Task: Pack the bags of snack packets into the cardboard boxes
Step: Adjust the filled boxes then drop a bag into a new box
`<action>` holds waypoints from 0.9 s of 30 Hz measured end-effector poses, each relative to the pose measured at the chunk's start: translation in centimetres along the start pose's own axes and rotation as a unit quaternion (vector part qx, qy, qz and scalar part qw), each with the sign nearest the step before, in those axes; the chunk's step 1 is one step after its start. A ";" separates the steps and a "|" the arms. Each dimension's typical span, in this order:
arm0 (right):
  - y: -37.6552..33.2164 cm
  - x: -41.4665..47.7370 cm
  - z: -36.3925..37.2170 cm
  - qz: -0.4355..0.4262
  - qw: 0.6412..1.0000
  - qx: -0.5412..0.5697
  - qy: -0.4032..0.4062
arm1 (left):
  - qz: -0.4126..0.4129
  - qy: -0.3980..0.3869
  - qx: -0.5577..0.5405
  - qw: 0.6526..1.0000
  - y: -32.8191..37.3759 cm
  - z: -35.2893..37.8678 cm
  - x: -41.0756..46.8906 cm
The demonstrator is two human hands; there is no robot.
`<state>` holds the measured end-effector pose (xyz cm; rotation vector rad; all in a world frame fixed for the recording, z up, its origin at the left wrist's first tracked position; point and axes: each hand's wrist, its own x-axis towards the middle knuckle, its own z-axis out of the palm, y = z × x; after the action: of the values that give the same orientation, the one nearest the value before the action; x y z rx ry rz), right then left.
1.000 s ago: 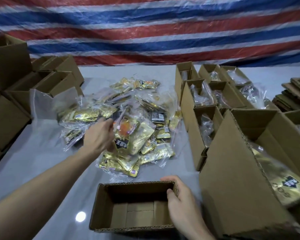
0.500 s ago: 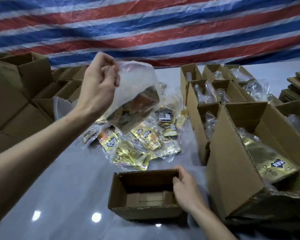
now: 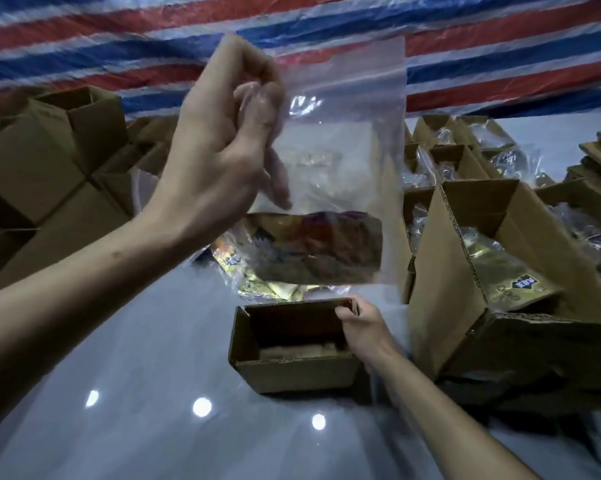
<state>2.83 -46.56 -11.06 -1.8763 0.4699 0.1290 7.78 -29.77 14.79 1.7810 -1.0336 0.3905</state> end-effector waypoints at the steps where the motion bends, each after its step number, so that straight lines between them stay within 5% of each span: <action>1: -0.1 0.0 0.0 -0.005 1.000 0.002 -0.011 | -0.011 0.008 -0.009 1.000 0.3 0.2 -0.4; 18: -0.4 -0.5 0.2 0.033 0.994 0.105 -0.020 | -0.248 -0.019 -0.007 0.969 -8.4 5.1 -11.3; 23: -0.2 -0.5 0.2 0.009 0.995 0.104 -0.004 | -0.172 -0.170 0.114 0.963 -10.3 5.6 -13.6; 27: 0.0 -0.5 0.2 0.027 0.996 0.084 -0.007 | -0.123 -0.299 0.298 0.898 -12.2 4.6 -14.6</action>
<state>2.43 -46.24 -10.96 -1.6974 0.5072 0.1343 8.08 -25.26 -4.27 2.6589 -1.1512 -0.0266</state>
